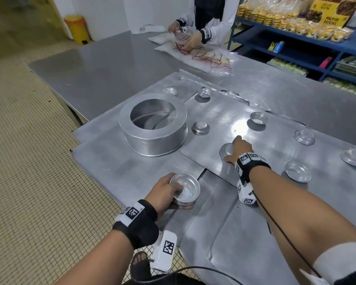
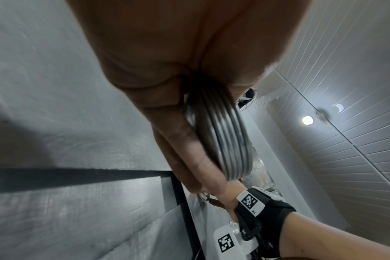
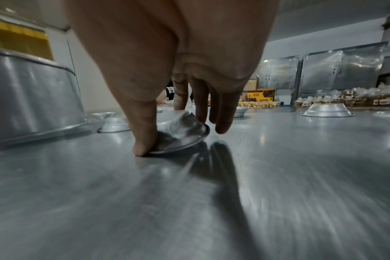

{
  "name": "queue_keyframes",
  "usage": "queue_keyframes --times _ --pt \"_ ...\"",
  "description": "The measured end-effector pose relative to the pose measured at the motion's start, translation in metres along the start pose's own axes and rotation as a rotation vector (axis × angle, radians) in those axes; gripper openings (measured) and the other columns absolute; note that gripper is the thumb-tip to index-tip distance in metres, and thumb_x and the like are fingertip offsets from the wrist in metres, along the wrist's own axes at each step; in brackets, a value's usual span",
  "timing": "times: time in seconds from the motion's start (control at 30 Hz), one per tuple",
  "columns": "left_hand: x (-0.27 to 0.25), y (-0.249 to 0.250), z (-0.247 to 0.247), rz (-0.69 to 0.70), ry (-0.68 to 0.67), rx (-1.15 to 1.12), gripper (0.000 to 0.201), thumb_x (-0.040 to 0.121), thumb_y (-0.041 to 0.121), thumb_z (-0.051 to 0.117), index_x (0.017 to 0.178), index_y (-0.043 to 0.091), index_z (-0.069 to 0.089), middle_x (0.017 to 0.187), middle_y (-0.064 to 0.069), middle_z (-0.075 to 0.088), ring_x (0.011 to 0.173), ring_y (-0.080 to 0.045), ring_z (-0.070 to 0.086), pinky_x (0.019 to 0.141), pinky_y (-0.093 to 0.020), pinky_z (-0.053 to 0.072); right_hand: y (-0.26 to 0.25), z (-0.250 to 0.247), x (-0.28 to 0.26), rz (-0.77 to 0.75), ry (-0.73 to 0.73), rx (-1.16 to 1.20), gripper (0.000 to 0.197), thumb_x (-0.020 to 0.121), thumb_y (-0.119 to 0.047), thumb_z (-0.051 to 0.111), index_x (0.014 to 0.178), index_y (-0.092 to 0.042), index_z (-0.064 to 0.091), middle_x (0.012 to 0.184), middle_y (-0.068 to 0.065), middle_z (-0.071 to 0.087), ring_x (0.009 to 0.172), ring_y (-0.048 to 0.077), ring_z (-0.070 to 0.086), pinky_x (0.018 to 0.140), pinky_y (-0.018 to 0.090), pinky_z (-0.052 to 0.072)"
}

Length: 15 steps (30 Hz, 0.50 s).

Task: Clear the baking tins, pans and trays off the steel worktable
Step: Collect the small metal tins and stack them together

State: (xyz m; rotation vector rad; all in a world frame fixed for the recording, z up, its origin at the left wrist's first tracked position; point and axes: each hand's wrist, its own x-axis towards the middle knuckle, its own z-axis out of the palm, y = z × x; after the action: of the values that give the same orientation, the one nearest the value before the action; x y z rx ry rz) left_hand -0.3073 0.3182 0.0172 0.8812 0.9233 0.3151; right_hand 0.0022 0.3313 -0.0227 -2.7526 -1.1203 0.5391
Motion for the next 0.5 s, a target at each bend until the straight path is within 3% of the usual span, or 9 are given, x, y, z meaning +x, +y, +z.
queue_keyframes --times 0.13,0.27,0.37,0.5 --pt "0.001 0.000 0.003 -0.004 -0.016 0.010 0.022 0.093 -0.007 0.045 0.101 0.006 0.061 0.106 -0.026 0.058 0.103 -0.060 0.060 0.069 -0.050 0.059 -0.003 -0.007 -0.026 -0.051 0.009 0.112 0.078 0.066 -0.026 0.090 0.126 -0.005 0.043 0.119 0.017 0.056 0.106 0.033 0.059 0.079 0.036 0.051" --pt "0.003 -0.001 0.007 -0.009 -0.027 0.024 0.023 0.092 -0.008 0.045 0.101 0.006 0.061 0.105 -0.025 0.058 0.104 -0.060 0.059 0.070 -0.052 0.059 -0.012 -0.009 -0.055 -0.153 0.103 0.288 0.085 0.062 -0.027 0.089 0.135 -0.019 0.045 0.127 0.011 0.051 0.117 0.030 0.053 0.091 0.040 0.052" --pt "0.004 -0.002 0.008 -0.004 -0.032 0.037 0.024 0.090 -0.008 0.046 0.101 0.005 0.062 0.102 -0.024 0.059 0.102 -0.060 0.060 0.075 -0.061 0.057 -0.018 -0.009 -0.083 -0.279 0.202 0.445 0.076 0.058 -0.035 0.090 0.124 -0.026 0.053 0.119 0.005 0.054 0.108 0.026 0.057 0.092 0.040 0.052" --pt "0.002 -0.001 0.013 -0.004 -0.059 -0.015 0.018 0.090 -0.004 0.054 0.104 0.003 0.063 0.101 -0.023 0.061 0.083 -0.047 0.066 0.070 -0.054 0.059 -0.024 -0.013 -0.131 -0.361 0.286 0.706 0.070 0.056 -0.035 0.093 0.113 -0.030 0.051 0.114 -0.005 0.055 0.101 0.011 0.064 0.090 0.023 0.054"
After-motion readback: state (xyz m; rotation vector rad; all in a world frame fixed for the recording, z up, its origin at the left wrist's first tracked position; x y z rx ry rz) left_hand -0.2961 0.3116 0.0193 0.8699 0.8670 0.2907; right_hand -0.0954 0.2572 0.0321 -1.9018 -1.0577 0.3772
